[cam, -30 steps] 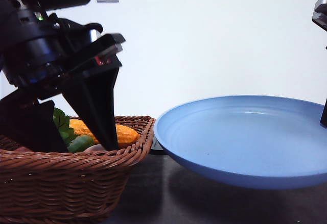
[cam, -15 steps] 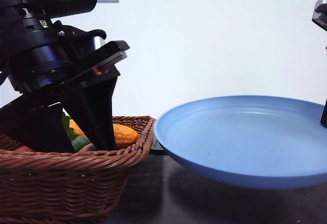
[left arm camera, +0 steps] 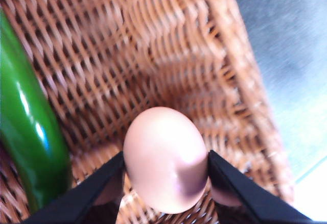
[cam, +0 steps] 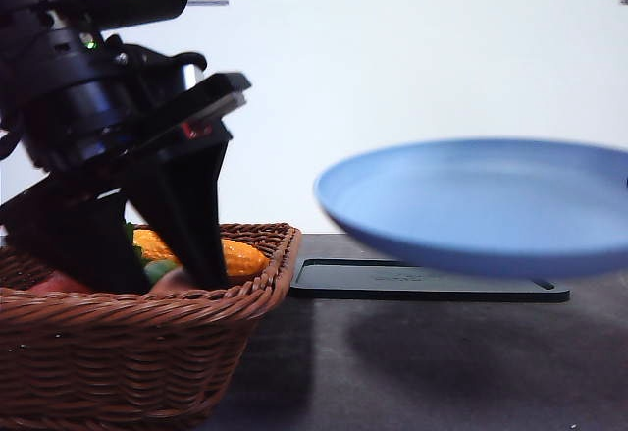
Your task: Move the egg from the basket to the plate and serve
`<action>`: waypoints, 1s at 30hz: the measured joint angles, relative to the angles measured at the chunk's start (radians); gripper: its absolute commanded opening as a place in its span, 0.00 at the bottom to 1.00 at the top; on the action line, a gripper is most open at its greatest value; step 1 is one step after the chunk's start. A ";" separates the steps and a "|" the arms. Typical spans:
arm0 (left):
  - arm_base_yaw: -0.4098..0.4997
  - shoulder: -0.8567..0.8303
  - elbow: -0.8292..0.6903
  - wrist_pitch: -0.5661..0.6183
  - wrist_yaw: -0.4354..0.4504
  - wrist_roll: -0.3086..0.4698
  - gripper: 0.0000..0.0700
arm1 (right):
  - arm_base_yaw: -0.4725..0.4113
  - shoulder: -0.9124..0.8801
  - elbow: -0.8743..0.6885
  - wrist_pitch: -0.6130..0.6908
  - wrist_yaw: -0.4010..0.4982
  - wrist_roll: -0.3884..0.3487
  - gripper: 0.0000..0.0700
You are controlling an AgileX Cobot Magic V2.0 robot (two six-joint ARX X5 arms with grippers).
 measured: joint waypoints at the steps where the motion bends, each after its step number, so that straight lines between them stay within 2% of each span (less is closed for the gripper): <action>1: 0.000 -0.008 0.017 -0.010 0.000 0.004 0.31 | -0.001 -0.003 0.013 -0.010 0.000 -0.002 0.00; 9: 0.001 -0.102 0.208 -0.125 -0.044 0.055 0.31 | -0.002 -0.003 0.050 -0.034 -0.001 -0.010 0.00; 15: -0.023 -0.144 0.353 -0.125 -0.011 0.067 0.31 | 0.005 0.012 0.050 -0.030 -0.014 -0.014 0.00; 18: -0.073 -0.145 0.368 -0.089 0.010 0.079 0.31 | 0.027 0.026 0.050 -0.024 -0.037 -0.014 0.00; 24: -0.177 -0.069 0.367 -0.094 0.011 0.108 0.31 | 0.092 0.055 0.050 -0.013 -0.057 -0.014 0.00; 30: -0.232 0.034 0.367 -0.094 0.013 0.136 0.31 | 0.148 0.079 0.050 -0.009 -0.061 -0.013 0.00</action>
